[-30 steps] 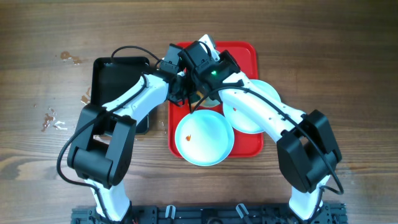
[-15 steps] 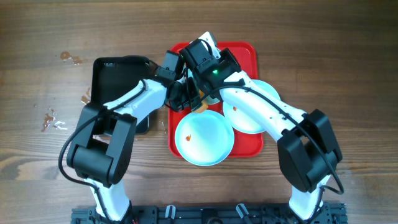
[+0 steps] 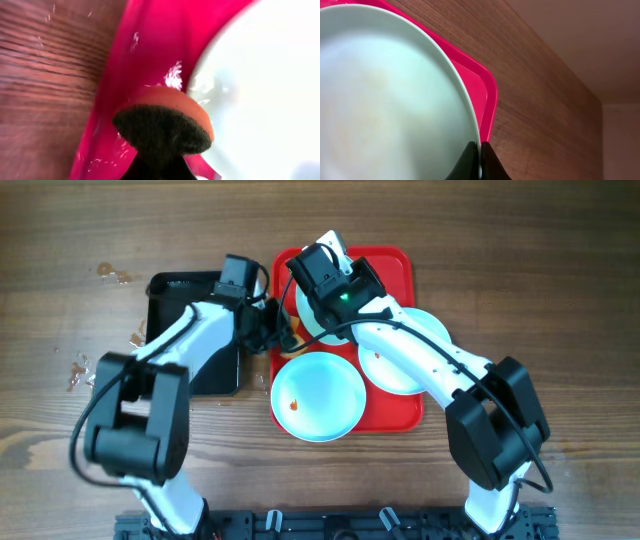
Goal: Clean dirty plates on tray and stack at the side
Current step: 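Scrub the tilted plate face with the sponge in left gripper, then return sponge to black tray with left gripper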
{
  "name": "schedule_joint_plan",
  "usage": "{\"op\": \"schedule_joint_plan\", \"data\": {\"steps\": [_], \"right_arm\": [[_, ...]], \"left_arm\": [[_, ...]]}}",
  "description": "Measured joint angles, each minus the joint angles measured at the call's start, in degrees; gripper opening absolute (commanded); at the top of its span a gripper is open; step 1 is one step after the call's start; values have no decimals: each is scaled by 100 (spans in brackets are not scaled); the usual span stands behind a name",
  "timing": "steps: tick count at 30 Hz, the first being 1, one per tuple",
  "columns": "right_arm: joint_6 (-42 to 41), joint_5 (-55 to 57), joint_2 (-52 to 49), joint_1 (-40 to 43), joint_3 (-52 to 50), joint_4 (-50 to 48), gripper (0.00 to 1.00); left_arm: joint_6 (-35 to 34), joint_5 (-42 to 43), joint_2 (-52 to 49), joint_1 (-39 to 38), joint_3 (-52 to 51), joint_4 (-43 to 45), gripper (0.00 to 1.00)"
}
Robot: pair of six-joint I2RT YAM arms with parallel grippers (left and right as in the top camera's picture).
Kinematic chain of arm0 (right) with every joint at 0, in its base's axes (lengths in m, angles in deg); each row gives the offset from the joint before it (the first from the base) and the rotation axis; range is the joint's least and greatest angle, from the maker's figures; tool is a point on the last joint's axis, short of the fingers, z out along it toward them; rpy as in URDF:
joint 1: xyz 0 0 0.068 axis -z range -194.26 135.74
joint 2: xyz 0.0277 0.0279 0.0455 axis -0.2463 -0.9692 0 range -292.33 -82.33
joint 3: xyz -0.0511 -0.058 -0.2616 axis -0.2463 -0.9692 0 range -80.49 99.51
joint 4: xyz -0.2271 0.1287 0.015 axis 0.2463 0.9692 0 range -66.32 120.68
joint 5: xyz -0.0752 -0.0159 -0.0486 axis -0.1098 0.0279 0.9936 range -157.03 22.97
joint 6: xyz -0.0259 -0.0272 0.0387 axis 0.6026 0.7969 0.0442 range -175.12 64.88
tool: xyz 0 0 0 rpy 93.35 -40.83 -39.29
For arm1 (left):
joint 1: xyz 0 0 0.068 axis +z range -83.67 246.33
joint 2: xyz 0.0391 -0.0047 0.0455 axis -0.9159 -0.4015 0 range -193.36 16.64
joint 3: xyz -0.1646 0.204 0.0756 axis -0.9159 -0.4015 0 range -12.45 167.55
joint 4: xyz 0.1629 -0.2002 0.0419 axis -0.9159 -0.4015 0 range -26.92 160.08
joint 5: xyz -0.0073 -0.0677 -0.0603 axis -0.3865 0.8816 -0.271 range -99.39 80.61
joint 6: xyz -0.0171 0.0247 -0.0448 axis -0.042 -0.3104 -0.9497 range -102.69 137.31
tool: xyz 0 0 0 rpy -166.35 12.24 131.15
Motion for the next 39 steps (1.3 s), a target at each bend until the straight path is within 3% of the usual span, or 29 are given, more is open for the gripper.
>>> {"op": "schedule_joint_plan", "data": {"steps": [8, 16, 22, 28, 30, 32, 33, 39], "right_arm": [[0, 20, 0, 0, 0, 2, 4], [72, 107, 0, 39, 0, -42, 4], [144, 192, 0, 55, 0, -48, 4], [518, 254, 199, 48, 24, -44, 4], [710, 299, 424, 42, 28, -44, 4], [962, 345, 686, 11, 55, -59, 4], [1054, 393, 782, -20, 79, -90, 4], [1528, 839, 977, -297, 170, -214, 4]], "left_arm": [[26, 15, 776, 20, 4, -116, 4], [442, -409, 822, 555, 11, -1016, 4], [1314, -2227, 1237, 1093, 7, -1685, 4], [1777, -3807, 1038, 1088, -437, -933, 4], [1895, -4026, 914, 1088, -538, -850, 19], [1976, -4151, 828, 1088, -566, -811, 83], [2033, -4201, 815, 1088, -568, -802, 100], [2041, -4299, 815, 1088, -566, -809, 100]]}}
